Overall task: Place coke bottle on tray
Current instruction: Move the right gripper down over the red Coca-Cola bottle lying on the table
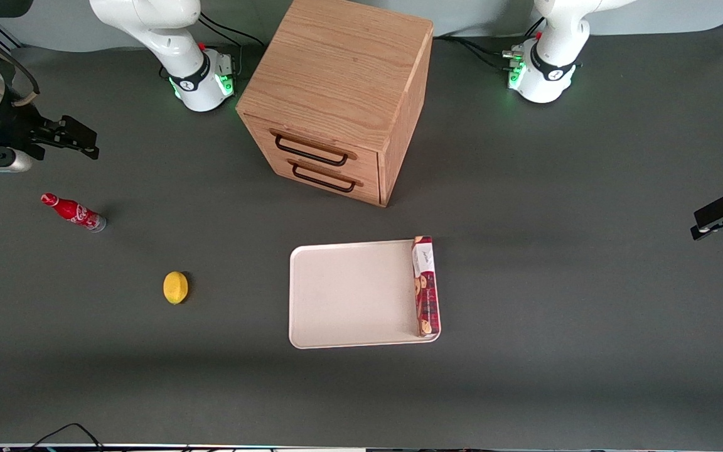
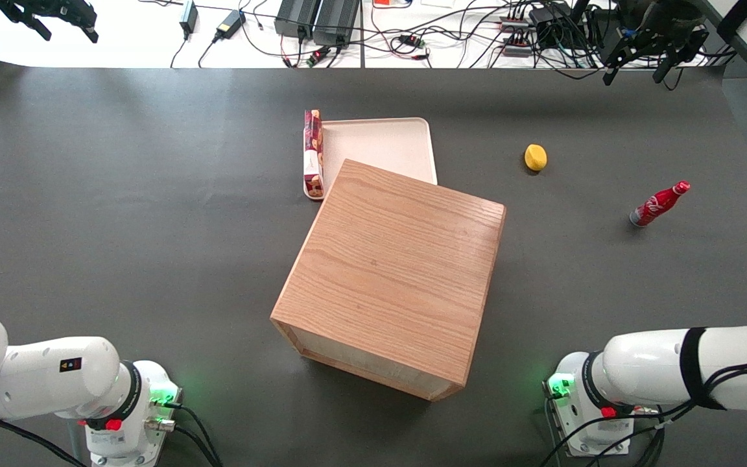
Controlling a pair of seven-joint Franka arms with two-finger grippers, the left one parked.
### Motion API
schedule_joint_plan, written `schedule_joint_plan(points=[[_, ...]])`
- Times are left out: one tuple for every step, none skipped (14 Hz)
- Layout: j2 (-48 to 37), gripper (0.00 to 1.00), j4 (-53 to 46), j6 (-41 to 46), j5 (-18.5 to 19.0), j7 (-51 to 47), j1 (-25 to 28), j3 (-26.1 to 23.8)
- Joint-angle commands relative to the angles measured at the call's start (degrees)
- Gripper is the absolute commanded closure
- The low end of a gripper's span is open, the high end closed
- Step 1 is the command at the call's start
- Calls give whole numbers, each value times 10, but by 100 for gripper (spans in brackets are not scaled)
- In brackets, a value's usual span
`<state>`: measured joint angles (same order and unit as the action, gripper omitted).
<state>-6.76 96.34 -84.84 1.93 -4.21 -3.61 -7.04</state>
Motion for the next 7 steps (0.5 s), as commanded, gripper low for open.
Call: schedule_joint_plan(points=[[9,0,-19,10,-12,-13,-1,4],[9,0,-20,10,-12,-10,-2,9],[10,0,-18,10,-11,1,-3,18],[10,0,-17,10,-3,35,-2,35],[16,0,-16,10,8,91,-4,49],[22,0,-12,10,26,158,-3,81],[26,0,1,6,29,216,-3,112]])
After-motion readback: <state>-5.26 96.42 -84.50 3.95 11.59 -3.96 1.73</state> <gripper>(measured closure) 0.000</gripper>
